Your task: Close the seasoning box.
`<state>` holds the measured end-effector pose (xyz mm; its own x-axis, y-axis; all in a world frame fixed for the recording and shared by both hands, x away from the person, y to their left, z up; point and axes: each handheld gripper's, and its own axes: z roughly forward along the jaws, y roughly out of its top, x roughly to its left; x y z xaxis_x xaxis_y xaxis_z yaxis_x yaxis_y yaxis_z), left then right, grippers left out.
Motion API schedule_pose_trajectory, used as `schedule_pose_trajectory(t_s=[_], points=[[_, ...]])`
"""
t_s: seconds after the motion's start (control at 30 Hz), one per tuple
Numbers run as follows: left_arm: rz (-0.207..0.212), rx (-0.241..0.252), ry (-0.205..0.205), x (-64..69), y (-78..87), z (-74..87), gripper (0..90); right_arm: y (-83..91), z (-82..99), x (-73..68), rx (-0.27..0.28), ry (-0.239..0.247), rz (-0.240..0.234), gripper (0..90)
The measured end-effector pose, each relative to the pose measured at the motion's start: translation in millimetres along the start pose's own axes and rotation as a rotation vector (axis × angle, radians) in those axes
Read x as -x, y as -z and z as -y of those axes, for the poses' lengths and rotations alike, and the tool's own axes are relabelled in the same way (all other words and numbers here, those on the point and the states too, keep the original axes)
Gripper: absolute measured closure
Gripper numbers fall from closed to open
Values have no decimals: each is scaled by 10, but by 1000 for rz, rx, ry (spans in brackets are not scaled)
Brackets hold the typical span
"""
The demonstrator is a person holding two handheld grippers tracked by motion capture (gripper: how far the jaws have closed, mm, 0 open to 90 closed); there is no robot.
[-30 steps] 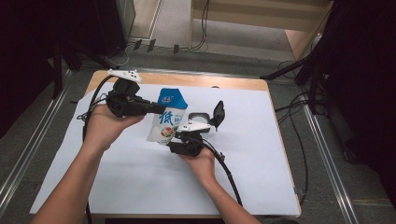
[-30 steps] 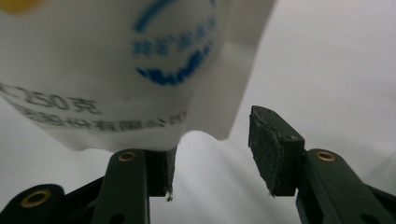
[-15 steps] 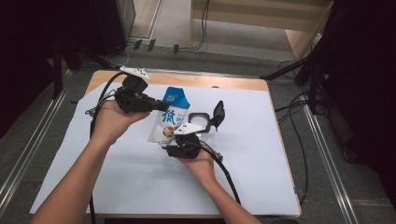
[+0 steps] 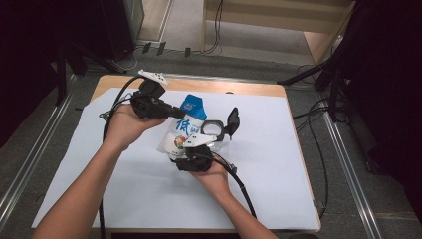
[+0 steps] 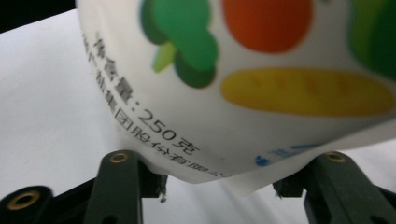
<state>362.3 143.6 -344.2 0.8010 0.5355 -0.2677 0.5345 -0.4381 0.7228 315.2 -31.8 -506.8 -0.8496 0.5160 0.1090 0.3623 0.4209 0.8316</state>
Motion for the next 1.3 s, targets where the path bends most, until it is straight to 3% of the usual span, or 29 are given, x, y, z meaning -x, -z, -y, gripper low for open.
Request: schedule_pose_trajectory(t_s=[0.23, 0.5, 0.6, 0.7, 0.83, 0.93, 1.13, 1.3], points=[[-3, -17, 2, 10, -95, -37, 900, -32, 3, -52, 0, 0, 8, 449], [4, -23, 4, 14, -183, -81, 900, 26, 6, -80, 12, -31, -13, 532], [11, -22, -1, 27, -192, -96, 900, 69, 20, -88, 19, -23, -19, 470], [22, -27, 2, 23, -228, -93, 900, 120, 43, -104, 25, -6, 5, 413], [28, -28, 5, 30, -283, -104, 900, 182, 77, -84, 26, -2, 5, 440], [31, -33, 5, 39, -332, -113, 900, 210, 104, -53, 45, -33, -11, 500], [27, -44, 9, 43, -390, -111, 900, 209, 132, -41, 38, -51, 12, 508], [34, -54, 8, 53, -427, -55, 878, 208, 138, -37, 36, -77, 3, 513]])
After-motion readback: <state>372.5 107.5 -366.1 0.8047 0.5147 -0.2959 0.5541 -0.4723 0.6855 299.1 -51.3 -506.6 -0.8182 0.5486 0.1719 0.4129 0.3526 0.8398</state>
